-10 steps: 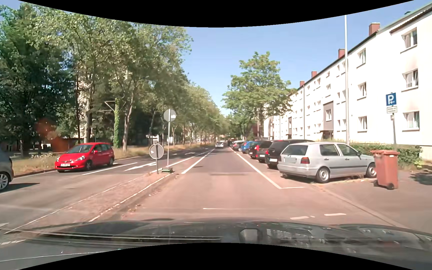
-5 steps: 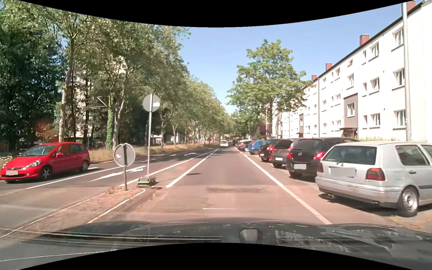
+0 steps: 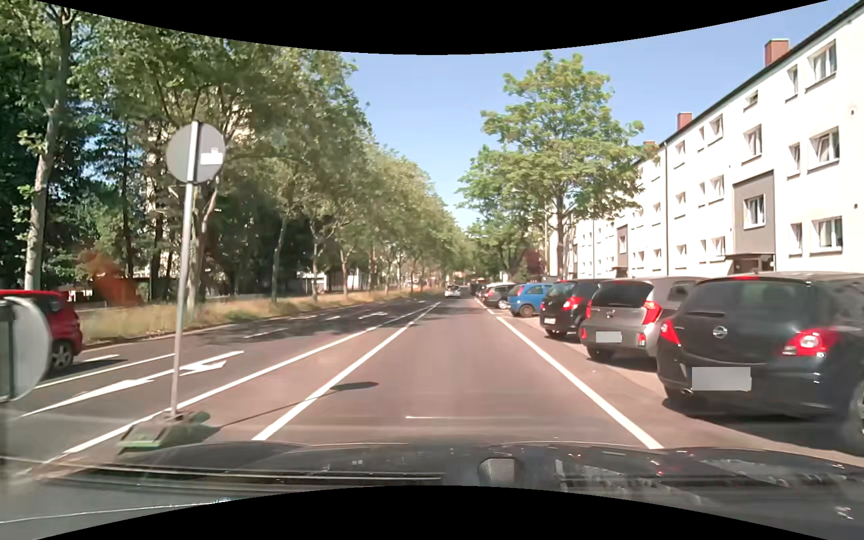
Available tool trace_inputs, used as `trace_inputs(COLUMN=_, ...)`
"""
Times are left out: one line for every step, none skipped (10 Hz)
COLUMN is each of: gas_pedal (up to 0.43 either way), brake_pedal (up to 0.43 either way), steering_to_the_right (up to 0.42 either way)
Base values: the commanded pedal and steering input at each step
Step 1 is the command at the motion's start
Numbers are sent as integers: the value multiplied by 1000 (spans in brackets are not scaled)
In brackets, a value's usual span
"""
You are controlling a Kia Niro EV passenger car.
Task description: Follow the waypoints while adhering to traffic rules and regulations
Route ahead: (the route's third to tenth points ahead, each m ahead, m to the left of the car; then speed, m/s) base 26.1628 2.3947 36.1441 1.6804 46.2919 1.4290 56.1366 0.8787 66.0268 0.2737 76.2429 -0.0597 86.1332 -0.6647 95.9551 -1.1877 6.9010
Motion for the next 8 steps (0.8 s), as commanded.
trace_inputs(gas_pedal=87, brake_pedal=0, steering_to_the_right=-15)
trace_inputs(gas_pedal=87, brake_pedal=0, steering_to_the_right=-15)
trace_inputs(gas_pedal=87, brake_pedal=0, steering_to_the_right=-15)
trace_inputs(gas_pedal=87, brake_pedal=0, steering_to_the_right=-12)
trace_inputs(gas_pedal=87, brake_pedal=0, steering_to_the_right=-9)
trace_inputs(gas_pedal=87, brake_pedal=0, steering_to_the_right=-7)
trace_inputs(gas_pedal=87, brake_pedal=0, steering_to_the_right=-7)
trace_inputs(gas_pedal=87, brake_pedal=0, steering_to_the_right=-7)
